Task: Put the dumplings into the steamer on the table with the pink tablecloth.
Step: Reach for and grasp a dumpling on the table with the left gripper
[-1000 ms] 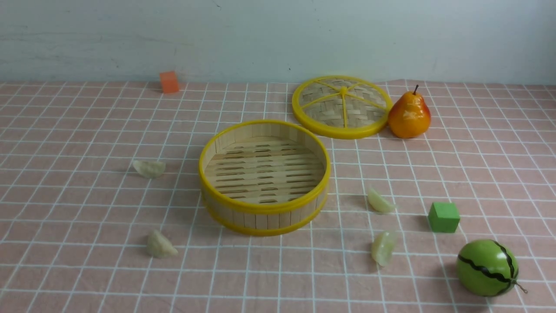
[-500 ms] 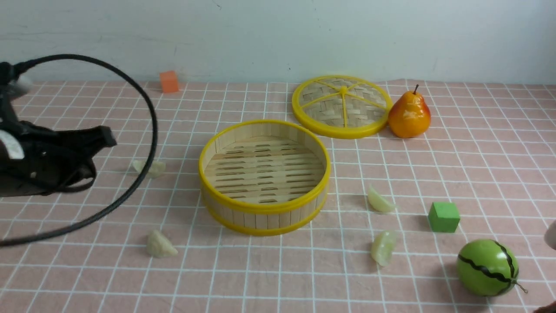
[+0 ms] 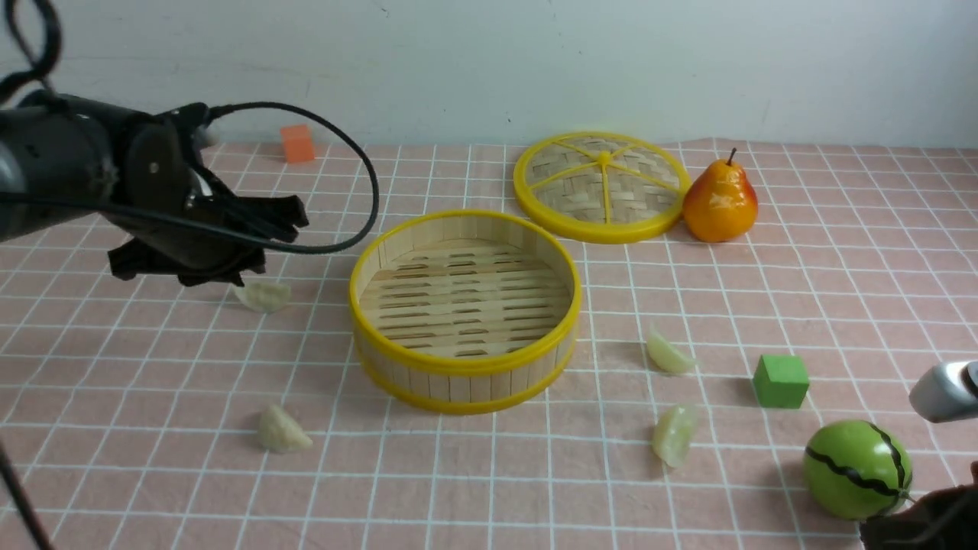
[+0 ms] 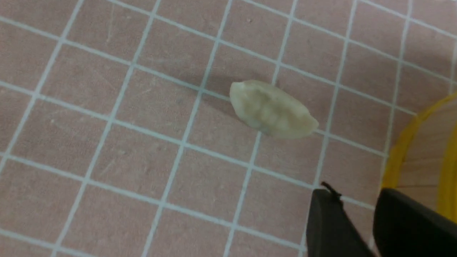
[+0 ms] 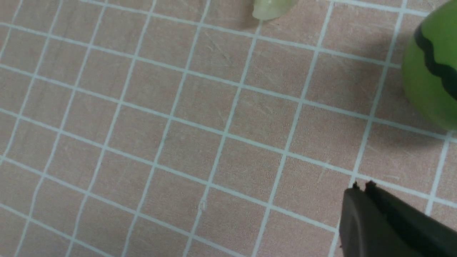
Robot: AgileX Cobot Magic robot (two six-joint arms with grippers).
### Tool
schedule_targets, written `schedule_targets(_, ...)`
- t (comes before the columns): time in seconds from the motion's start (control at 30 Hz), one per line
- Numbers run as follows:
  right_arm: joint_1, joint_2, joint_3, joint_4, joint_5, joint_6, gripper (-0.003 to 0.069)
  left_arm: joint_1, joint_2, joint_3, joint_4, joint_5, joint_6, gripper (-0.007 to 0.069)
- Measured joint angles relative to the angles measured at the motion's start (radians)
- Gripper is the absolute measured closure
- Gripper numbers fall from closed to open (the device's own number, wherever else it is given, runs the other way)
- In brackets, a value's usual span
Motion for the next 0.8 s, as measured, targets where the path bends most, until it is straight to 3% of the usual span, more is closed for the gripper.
schedule_targets(0.07,0.0,0.0,0.0,0.005,0.0,-0.003,0.065,0.0,0.071,-0.058,0.021,0.006,-0.059,0.0237)
schedule_targets(0.17,0.0,0.0,0.0,0.011,0.0,-0.005,0.0648,0.0,0.148,-0.132,0.039,0.013,-0.133,0.0129)
schedule_targets(0.4,0.0,0.0,0.0,0.022,0.0,-0.005,0.0648,0.0,0.291,-0.254,0.139,0.038,-0.252,0.0084)
schedule_targets(0.53,0.0,0.0,0.0,0.035,0.0,-0.005,0.0645,0.0,0.334,-0.27,0.179,0.044,-0.295,0.012)
schedule_targets(0.8,0.0,0.0,0.0,0.04,0.0,-0.005,0.0638,0.0,0.327,-0.285,0.189,0.091,-0.242,0.0429)
